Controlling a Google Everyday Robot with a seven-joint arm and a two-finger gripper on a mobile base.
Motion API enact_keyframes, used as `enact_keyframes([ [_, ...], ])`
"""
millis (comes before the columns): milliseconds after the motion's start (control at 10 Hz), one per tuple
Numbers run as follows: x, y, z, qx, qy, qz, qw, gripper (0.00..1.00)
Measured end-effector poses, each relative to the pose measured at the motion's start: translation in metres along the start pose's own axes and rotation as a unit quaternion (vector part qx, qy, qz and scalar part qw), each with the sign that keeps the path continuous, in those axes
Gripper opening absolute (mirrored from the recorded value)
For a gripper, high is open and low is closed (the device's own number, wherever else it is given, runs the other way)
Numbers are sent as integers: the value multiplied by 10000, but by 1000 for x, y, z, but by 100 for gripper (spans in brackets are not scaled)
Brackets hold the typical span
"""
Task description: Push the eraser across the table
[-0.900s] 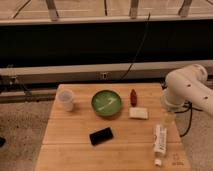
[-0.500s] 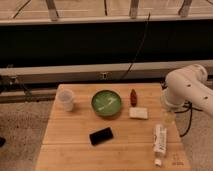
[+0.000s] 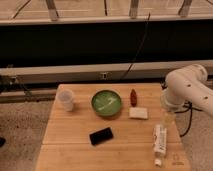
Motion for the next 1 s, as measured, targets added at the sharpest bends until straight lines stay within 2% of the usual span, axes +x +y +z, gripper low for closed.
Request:
enact_keyframes([
  [700,-3,2,2,8,22,-48,10000,80],
  [900,-22,6,12,10,72,-233,9997,80],
  [1000,-40,8,18,12,91,-361,9993,80],
])
